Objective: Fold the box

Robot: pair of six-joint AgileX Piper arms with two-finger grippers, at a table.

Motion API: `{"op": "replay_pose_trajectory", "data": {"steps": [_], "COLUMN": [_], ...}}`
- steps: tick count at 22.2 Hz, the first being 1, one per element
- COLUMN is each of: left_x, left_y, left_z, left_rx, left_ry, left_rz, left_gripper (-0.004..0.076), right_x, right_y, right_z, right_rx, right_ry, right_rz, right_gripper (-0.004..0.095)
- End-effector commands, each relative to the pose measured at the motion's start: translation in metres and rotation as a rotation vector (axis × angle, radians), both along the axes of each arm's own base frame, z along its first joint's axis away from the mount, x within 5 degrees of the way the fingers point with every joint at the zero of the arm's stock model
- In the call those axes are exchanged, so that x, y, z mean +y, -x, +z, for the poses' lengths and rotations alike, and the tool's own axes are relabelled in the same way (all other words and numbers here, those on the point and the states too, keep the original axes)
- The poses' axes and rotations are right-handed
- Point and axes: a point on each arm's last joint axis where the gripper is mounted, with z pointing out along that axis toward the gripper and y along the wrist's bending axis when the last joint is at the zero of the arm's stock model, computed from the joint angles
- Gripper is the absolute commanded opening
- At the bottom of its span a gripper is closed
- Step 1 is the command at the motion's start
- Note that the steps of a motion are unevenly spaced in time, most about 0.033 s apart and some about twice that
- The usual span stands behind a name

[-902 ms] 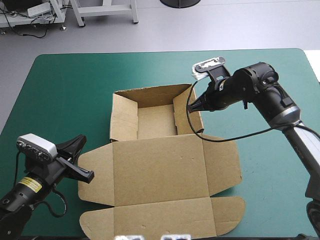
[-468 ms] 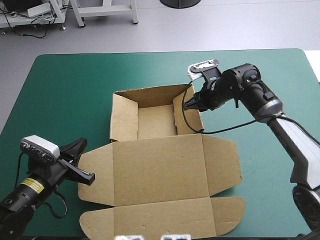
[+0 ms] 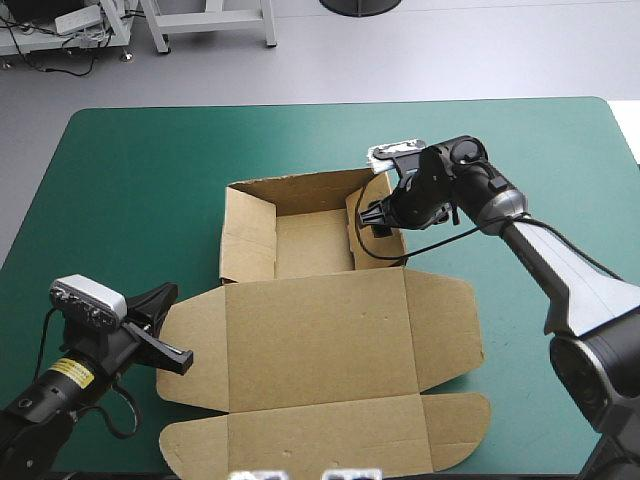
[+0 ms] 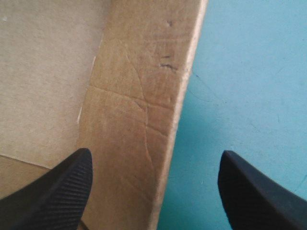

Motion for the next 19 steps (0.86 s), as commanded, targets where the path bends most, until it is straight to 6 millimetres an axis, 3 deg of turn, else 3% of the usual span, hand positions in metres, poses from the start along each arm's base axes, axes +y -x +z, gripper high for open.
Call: {"op": "replay_pose_trajectory", "data": {"steps": [1,7,9,10,11,12,16,19], "left_x": [-0.001,-0.001,-0.001,-0.001,-0.001,-0.001,-0.001,-0.001], "left_y": [-0.002,-0.002,-0.002,-0.002,-0.002,-0.002,-0.002,-0.002], "left_z": [0.014,0.013,0.013,0.013,0.013,0.013,0.013,0.013], "left_rx": [-0.075,-0.059,-0.059,-0.059,-0.059,-0.059,-0.059,-0.061], "left_ry": [0.048,0.051,0.051,0.051,0.051,0.051,0.051,0.051], "left_rz": [0.009,0.005,0.005,0.005,0.005,0.005,0.005,0.005], "left_gripper": [-0.0006,-0.0006,-0.0006,-0.0006,-0.0006,-0.0006,-0.0006,-0.0006], "right_x": [0.000,0.005,0.005,0.005,0.005,0.005,0.000,-0.022], "right_y": [-0.005,-0.011,-0.010,-0.010,-0.009,-0.009,-0.013,-0.018], "right_z": [0.007,-0.011,-0.010,-0.008,-0.005,0.002,0.023,0.027], "right_rx": [-0.039,0.022,0.020,0.029,0.031,0.024,-0.037,-0.075], "right_ry": [-0.020,-0.016,-0.017,-0.013,-0.009,-0.005,0.048,0.232], "right_rz": [-0.004,-0.005,-0.005,-0.003,0.001,0.018,0.022,-0.006], "right_gripper": [0.0688,0.0671,0.0519,0.0382,0.0210,-0.0029,-0.0006,-0.0006]}}
